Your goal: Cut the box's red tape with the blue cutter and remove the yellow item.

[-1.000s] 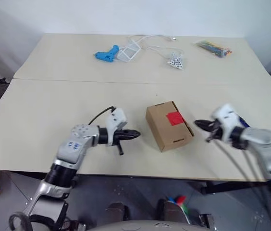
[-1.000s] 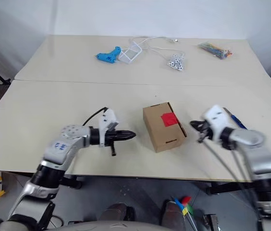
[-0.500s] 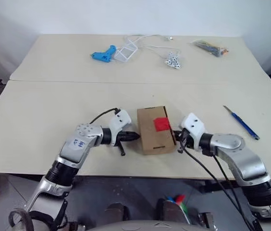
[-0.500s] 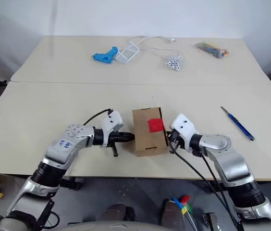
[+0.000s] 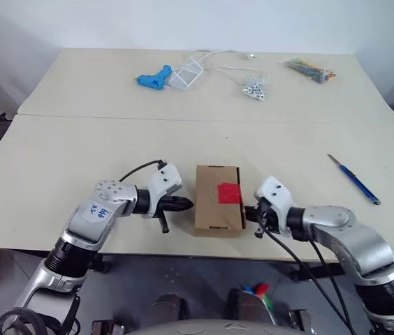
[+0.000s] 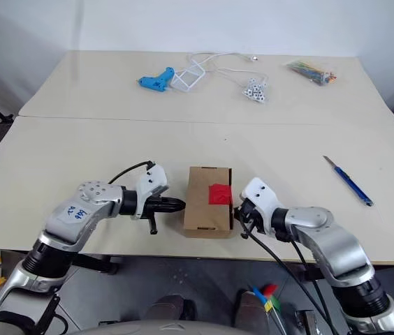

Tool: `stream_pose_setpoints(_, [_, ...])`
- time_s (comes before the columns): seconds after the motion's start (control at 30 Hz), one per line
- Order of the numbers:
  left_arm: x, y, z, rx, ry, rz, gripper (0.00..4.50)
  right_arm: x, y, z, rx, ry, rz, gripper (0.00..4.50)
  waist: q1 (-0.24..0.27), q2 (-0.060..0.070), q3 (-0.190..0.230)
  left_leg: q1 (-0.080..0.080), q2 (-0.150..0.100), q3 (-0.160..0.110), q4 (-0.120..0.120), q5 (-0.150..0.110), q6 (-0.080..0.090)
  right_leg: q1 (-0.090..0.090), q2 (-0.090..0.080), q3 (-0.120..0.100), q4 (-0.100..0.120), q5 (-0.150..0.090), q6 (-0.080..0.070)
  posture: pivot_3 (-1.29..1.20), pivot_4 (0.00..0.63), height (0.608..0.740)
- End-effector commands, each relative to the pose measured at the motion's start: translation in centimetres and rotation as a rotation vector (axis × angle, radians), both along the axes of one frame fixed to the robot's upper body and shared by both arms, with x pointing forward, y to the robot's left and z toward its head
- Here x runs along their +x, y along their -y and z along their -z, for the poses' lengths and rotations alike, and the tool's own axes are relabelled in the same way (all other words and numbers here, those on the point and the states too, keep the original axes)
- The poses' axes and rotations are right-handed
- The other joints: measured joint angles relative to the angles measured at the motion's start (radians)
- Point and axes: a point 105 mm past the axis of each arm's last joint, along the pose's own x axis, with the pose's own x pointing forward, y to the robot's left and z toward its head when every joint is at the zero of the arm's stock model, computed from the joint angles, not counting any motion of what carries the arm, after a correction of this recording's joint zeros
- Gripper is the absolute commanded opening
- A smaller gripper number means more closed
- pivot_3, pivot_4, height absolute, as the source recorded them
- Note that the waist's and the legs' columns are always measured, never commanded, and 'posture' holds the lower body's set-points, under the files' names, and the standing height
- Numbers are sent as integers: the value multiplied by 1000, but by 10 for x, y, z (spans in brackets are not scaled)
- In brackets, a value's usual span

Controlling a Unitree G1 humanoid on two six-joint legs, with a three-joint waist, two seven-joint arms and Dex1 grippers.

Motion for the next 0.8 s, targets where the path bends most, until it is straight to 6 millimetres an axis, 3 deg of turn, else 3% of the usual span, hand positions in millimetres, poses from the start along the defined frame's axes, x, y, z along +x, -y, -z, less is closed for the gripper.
stream_pose_setpoints(0.03, [-5, -11, -27, 5, 13, 66, 0, 1, 37, -26, -6, 10, 121, 190, 0, 0, 0, 0, 0, 0, 0, 0, 0, 0, 0, 0, -1, 0, 0, 0, 150, 740])
stream_pose_setpoints(0.17, [-8, -9, -62, -49, 28, 165, 0, -5, 47, -54, 104, -53, 160, 1282, 1, -1, 1, -1, 1, 0, 0, 0, 0, -1, 0, 0, -1, 0, 0, 0, 150, 740])
stream_pose_setpoints(0.27, [-4, 9, -86, -144, 91, 226, 0, -9, 34, -71, 257, -143, 147, 2323, 0, -1, 1, -1, 1, 0, 0, 0, 0, 0, 0, 0, 0, 0, 0, 0, 150, 740])
stream_pose_setpoints(0.37, [-2, 25, -89, -175, 107, 273, 0, -7, 20, -81, 337, -172, 132, 3358, -1, -1, 1, -1, 1, 0, 0, 0, 0, -1, 0, 0, 0, 0, 0, 0, 150, 740])
stream_pose_setpoints(0.47, [7, 38, -74, -112, 130, 292, 0, 1, 5, -86, 381, -158, 125, 4372, -2, -1, 1, -1, 0, 0, -1, 0, 0, -1, 0, 0, 1, 0, 0, 0, 150, 740])
stream_pose_setpoints(0.53, [17, 47, -59, -42, 164, 281, 0, 6, -4, -78, 364, -169, 144, 4443, 1, -1, 1, -1, -1, 1, -1, 0, 0, -2, 0, 0, 1, 0, 0, 0, 150, 740])
stream_pose_setpoints(0.63, [16, 54, -47, 5, 160, 312, 0, 9, -11, -72, 356, -179, 159, 4443, 2, -1, 1, -2, -2, 0, -1, 0, 0, -2, 0, 0, 1, 0, 0, 0, 150, 740])
stream_pose_setpoints(0.8, [10, 53, -33, 47, 124, 331, 0, 12, -2, -65, 327, -191, 207, 4443, 1, -1, 1, -2, -2, 0, -1, 0, 0, -2, 0, 0, 1, 0, 0, 0, 150, 740])
